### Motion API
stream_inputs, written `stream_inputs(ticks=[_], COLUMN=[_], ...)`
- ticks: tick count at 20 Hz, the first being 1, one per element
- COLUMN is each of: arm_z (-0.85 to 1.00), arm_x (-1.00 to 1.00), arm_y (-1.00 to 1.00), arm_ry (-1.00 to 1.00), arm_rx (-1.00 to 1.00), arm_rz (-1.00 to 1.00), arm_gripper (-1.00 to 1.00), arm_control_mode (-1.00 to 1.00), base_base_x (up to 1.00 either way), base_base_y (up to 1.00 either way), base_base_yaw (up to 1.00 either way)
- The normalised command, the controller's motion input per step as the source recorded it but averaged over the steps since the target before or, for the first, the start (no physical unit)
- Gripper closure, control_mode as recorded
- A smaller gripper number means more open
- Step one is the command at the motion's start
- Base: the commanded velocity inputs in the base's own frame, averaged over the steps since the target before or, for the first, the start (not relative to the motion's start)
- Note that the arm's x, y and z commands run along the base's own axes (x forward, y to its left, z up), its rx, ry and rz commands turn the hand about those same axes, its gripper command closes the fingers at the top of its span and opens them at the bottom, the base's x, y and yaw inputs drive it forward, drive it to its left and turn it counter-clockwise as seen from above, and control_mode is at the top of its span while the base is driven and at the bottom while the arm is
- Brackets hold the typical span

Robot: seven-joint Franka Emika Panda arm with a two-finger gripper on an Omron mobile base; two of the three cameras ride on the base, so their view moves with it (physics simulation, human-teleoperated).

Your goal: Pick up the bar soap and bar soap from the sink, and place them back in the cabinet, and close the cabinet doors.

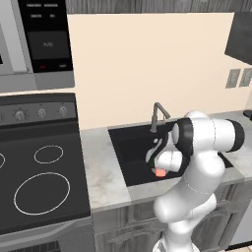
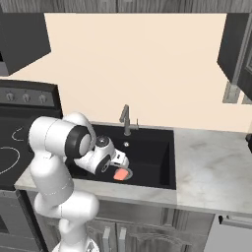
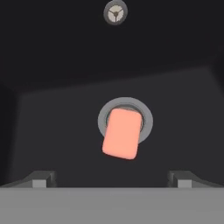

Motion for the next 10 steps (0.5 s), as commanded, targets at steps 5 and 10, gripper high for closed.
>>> stream_inputs(ticks=[5, 10], arm_z=[-0.12, -0.09], arm_x=[0.14, 0.1], arm_y=[-0.08, -0.11], arm_ry=[0.02, 0.03], arm_rx=[0.0, 0.0], arm_rz=[0.0, 0.0], arm_gripper=[-1.0, -1.0], arm_control_mode=[-1.0, -1.0], base_base_x=[0.0, 0.0], base_base_y=[0.0, 0.0], base_base_yaw=[0.0, 0.0])
